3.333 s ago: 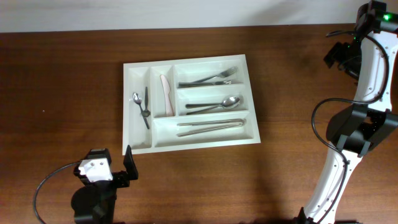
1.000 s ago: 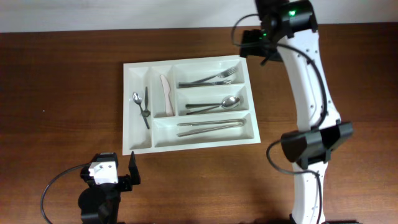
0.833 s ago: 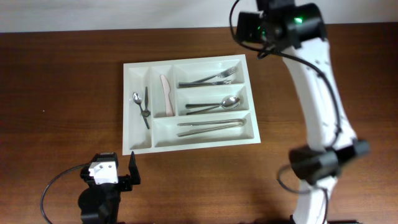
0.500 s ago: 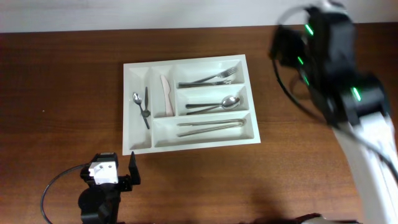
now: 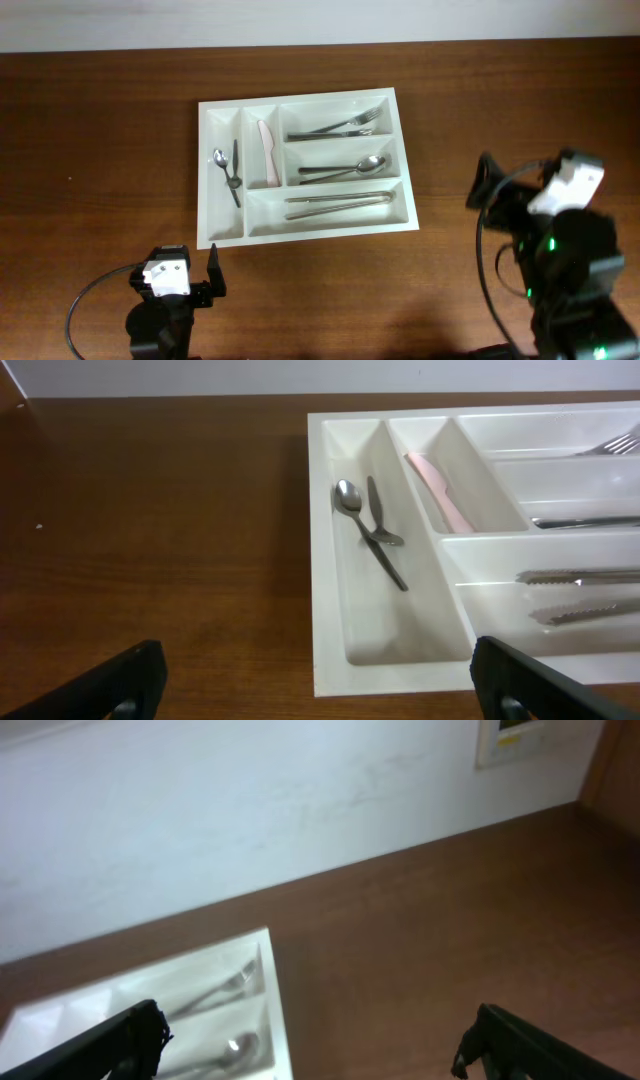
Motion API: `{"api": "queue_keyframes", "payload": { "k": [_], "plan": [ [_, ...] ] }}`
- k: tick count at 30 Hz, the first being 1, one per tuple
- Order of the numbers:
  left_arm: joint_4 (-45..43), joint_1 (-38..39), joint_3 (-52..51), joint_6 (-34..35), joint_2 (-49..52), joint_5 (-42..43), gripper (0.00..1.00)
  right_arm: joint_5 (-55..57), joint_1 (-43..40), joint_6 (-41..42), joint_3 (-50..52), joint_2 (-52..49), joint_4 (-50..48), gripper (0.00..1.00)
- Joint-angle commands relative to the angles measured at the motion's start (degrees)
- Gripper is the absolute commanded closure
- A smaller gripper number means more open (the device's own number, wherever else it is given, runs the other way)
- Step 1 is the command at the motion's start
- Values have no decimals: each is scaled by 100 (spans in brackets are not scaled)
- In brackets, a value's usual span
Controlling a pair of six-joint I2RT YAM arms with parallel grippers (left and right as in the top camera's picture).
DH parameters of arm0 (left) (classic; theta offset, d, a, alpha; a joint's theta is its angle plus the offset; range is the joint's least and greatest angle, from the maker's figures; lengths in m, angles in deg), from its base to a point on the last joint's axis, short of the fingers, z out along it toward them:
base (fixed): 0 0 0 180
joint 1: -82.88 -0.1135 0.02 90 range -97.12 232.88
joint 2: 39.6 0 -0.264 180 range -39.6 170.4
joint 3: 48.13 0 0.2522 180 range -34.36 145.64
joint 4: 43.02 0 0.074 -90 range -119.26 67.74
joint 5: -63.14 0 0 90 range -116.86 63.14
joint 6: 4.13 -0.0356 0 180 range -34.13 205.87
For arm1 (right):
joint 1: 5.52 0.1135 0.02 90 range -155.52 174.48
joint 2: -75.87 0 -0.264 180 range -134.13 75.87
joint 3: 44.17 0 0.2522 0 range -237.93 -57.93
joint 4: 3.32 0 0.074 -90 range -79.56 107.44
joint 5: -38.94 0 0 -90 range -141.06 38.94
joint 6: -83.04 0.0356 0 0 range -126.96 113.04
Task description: Pack container
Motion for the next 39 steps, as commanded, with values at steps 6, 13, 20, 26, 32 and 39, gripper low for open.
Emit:
{"api": "queue_keyframes", "payload": {
  "k": [6,13,20,26,32,39],
  "plan": [
    [26,9,-11,-111,-55,61,1,-1158,-643,-826,2063,1668,-680,1],
    [26,9,-11,-111,-55,61,1,-1427,-1036,-828,2911,2667,-691,1],
    [26,9,-11,-111,-55,61,1,-1342,-1040,-826,3499,3397,-695,1],
    [26,9,-11,-111,-55,61,1,-1368,-1029,-992,3882,3591,-691,1],
    [26,9,-11,-111,-55,61,1,-1423,-1025,-1019,4275,3788,-490,1],
    [26,9,-11,-111,-55,61,1,-1458,-1023,-1021,4426,3788,-470,1]
  ]
}}
